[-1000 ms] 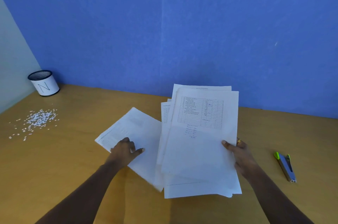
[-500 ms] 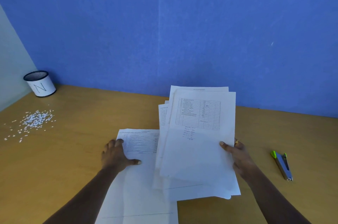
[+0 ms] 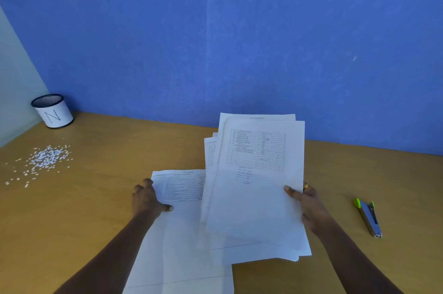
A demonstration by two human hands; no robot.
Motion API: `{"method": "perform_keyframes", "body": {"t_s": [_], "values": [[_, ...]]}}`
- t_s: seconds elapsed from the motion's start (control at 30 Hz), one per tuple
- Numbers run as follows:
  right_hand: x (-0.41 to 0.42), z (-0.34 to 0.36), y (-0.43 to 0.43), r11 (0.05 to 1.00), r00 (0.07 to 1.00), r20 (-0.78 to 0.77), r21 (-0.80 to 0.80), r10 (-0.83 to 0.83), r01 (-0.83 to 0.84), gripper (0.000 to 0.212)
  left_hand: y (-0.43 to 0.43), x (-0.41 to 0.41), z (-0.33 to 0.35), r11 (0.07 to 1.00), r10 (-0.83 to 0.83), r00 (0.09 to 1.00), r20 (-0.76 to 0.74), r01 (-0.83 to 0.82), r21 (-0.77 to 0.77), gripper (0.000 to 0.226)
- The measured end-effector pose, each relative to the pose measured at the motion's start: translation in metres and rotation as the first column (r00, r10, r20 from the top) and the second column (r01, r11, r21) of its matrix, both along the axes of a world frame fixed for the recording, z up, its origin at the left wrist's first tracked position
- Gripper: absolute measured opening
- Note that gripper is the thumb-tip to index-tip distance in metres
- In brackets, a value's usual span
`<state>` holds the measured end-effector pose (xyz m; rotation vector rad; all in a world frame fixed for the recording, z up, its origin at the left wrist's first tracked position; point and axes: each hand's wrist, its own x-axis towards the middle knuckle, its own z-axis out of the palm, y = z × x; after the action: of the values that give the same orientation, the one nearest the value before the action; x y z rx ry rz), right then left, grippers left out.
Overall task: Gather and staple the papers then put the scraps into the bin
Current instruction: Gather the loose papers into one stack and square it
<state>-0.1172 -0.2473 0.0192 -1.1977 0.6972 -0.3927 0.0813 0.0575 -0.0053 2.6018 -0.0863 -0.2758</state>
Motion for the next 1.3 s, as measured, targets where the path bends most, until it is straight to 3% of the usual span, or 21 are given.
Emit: {"method": "perform_keyframes", "body": {"t_s": [0.27,0.37,0.5,0.73,0.9,1.0,1.17,1.3], "values": [[-0.001,0.0,-0.001,1.0,1.0,-0.018,0.01,0.003,-0.003,0.017,-0.002,-0.001,0.003,0.957,0.165,0.973,-0.16,-0.197,-0.215,0.088],[-0.002,0.004,-0.001,1.0,1.0,-0.014,0.011,0.0,0.0,0.018,0.001,0.0,0.007,0.931,0.199,0.946,-0.255,-0.264,-0.253,0.062],[-0.003,0.008,-0.001,1.0,1.0,-0.016,0.013,0.0,0.0,0.018,0.005,0.001,0.006,0.797,0.156,0.917,-0.366,-0.336,-0.503,0.048],[0.003,0.017,0.009,0.994,0.998,0.045,0.097,0.048,-0.052,0.026,-0.02,-0.008,0.038,0.581,-0.055,0.967,-0.25,-0.172,-0.796,0.025],[0.014,0.034,0.025,0.97,0.975,0.144,0.156,0.167,-0.189,0.033,-0.043,-0.017,0.063,0.523,-0.183,0.964,-0.193,-0.07,-0.849,0.019],[0.02,0.037,0.026,0.979,0.983,0.101,0.118,0.153,-0.164,0.044,-0.052,-0.021,0.074,0.466,-0.225,0.955,-0.192,-0.067,-0.882,0.021],[0.018,0.037,0.024,0.993,0.995,0.046,0.07,0.093,-0.096,0.03,-0.061,-0.023,0.082,0.392,-0.272,0.938,-0.216,-0.097,-0.915,0.02],[0.015,0.037,0.024,0.987,0.996,0.036,0.137,0.079,-0.084,0.035,-0.065,-0.024,0.085,0.38,-0.277,0.933,-0.23,-0.113,-0.918,0.017]]}}
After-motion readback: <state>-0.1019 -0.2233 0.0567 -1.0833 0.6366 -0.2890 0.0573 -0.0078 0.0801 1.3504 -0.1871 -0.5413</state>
